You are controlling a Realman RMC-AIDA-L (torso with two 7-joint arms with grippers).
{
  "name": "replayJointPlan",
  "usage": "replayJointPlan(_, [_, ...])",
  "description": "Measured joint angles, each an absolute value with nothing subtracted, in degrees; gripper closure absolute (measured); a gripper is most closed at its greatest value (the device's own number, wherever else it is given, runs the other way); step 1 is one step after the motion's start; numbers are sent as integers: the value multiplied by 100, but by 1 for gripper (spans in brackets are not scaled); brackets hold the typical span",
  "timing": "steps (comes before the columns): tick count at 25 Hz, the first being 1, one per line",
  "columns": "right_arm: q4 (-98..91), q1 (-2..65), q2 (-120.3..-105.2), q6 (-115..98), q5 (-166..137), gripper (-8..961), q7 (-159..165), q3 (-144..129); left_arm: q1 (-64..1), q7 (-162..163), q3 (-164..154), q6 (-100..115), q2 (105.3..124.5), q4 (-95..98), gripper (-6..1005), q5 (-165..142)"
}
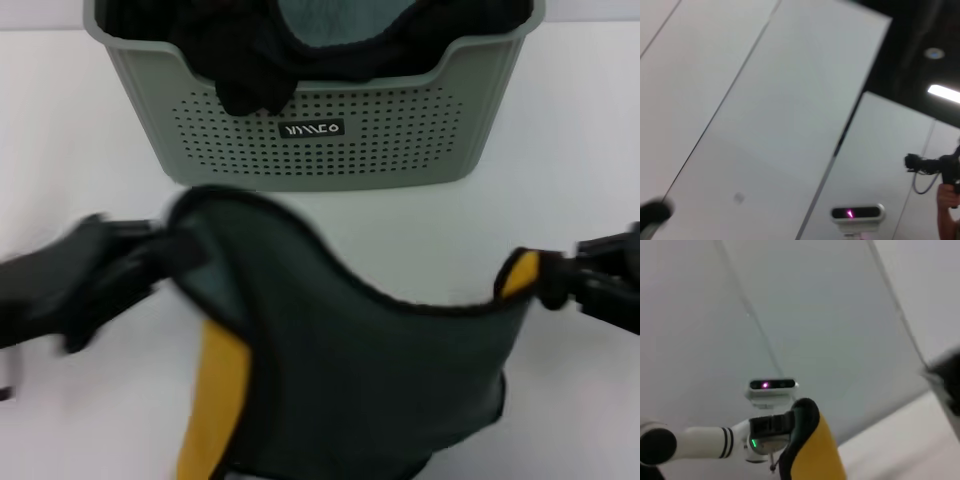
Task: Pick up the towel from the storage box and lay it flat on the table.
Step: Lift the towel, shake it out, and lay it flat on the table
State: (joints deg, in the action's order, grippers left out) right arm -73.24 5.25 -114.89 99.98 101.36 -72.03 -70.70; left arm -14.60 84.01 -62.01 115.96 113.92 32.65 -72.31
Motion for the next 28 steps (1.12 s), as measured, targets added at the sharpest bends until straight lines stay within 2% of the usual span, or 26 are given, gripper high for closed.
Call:
replayJointPlan(3, [-5715,1286,-11475,9922,9714,824,-7671,-6792,-2199,7546,-6039,11171,11323,1940,982,-7968])
replayJointPlan(6, [-4347,1947,-11469,9644,9222,822,-8297,-6247,-2346,7196,-6059,10360,11453,1627,982,-8125])
replayJointPlan(9, [-3714,2301,-11490,9131,8852,820,-8697,-5954,-2325,7143,-6026,9804,11496,1843,981,-8093])
replayJointPlan(14, [-3565,2589,-11590,8094,8749,818,-8979,-6071,-2324,7062,-6021,9054,11475,2114,981,-8076])
replayJointPlan(21, [-3419,3042,-11621,6952,8808,814,-9020,-6644,-2325,7018,-6024,8230,11475,2860,979,-8773])
replayJointPlan(28, [-3406,3267,-11619,6629,8870,810,-9002,-6844,-2192,7961,-6020,8160,11219,3872,978,-9363])
